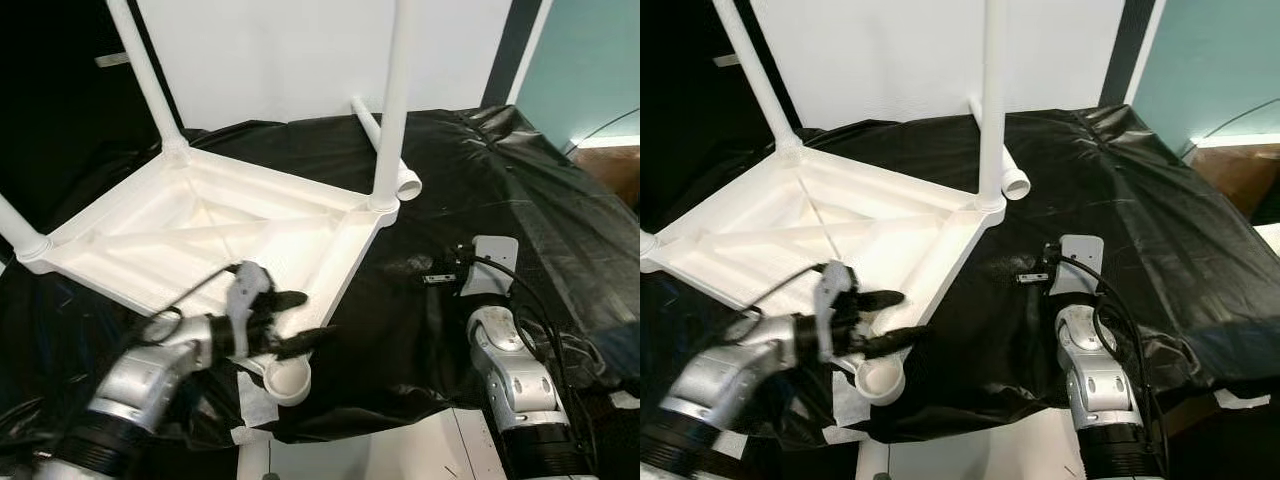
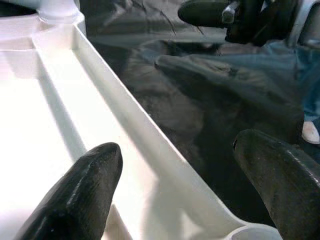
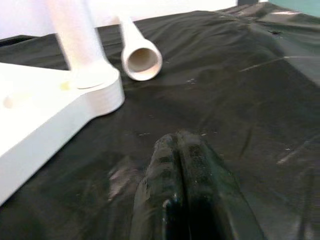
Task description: Building children table
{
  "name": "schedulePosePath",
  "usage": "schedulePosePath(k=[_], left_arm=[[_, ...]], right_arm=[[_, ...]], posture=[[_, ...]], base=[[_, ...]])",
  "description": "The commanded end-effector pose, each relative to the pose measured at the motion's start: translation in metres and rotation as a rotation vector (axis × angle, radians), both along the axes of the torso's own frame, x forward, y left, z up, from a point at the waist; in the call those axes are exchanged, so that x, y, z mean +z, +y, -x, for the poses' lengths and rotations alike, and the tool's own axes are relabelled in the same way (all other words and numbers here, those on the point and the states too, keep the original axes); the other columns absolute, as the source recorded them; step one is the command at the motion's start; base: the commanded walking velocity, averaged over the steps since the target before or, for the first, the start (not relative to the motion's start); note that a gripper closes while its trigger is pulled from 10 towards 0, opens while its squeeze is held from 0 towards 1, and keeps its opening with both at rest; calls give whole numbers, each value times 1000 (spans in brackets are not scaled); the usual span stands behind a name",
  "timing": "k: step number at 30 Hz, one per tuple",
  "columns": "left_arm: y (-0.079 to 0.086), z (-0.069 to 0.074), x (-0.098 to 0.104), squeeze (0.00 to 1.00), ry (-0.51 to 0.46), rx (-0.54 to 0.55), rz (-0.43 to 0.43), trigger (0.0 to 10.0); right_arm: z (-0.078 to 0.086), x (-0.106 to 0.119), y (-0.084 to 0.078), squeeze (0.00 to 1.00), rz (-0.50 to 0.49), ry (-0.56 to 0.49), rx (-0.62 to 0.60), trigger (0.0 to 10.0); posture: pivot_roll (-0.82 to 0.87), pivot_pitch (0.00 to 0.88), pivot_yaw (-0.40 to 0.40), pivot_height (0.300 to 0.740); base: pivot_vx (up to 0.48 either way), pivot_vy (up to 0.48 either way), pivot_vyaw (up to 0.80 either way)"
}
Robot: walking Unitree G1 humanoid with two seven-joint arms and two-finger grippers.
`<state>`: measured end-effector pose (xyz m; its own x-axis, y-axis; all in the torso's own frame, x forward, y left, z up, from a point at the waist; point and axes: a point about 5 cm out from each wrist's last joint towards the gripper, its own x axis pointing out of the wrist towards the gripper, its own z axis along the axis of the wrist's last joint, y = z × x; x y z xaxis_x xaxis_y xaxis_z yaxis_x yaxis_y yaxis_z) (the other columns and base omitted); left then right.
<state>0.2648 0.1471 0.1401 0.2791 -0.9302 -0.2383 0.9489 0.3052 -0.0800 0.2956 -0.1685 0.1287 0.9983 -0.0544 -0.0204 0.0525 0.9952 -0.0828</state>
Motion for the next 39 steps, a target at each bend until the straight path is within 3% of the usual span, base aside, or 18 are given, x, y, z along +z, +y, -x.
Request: schedulePosePath(k=[1, 7, 13, 17, 20, 25, 30, 32, 39], left_arm=[[0, 3, -5, 306, 12, -50, -41, 10000], [5, 3, -17, 310, 6, -101, -147, 10000], [8, -12, -31, 325, -1, 11, -269, 10000], [6, -6, -37, 318, 31, -34, -315, 10000], [0, 1, -40, 318, 49, -90, -321, 10000], [-29, 8, -47, 286, 38, -160, -290, 10000], [-40, 1, -47, 282, 21, -138, -265, 10000], [-48, -6, -43, 282, 13, -94, -232, 10000], [-50, -11, -43, 263, 0, -40, -228, 10000]], right_arm=[[-1, -5, 5, 0, 5, 30, 11, 10000], [-1, -5, 7, 0, 4, 34, 11, 10000], [1, -8, 7, 0, 4, 47, 1, 10000], [0, -11, 8, 0, -1, 72, 8, 10000], [-3, -13, 12, 0, -7, 95, 36, 10000], [-18, -15, 20, 0, 16, 168, 175, 10000], [-28, -16, 21, 0, 28, 203, 232, 10000], [-34, -12, 25, 0, 62, 207, 315, 10000], [-34, -17, 32, 0, 86, 252, 403, 10000]], posture=[[-52, 0, 39, 740], [-56, 0, 41, 740], [-62, 0, 43, 740], [-60, 0, 43, 740], [-58, 0, 44, 740], [-54, 0, 46, 740], [-51, 0, 46, 740], [-43, 0, 39, 740], [-32, 0, 31, 740]], base=[[0, 0, 0], [0, 0, 0], [0, 0, 0], [0, 0, 0], [0, 0, 0], [0, 0, 0], [0, 0, 0], [0, 0, 0], [0, 0, 0]])
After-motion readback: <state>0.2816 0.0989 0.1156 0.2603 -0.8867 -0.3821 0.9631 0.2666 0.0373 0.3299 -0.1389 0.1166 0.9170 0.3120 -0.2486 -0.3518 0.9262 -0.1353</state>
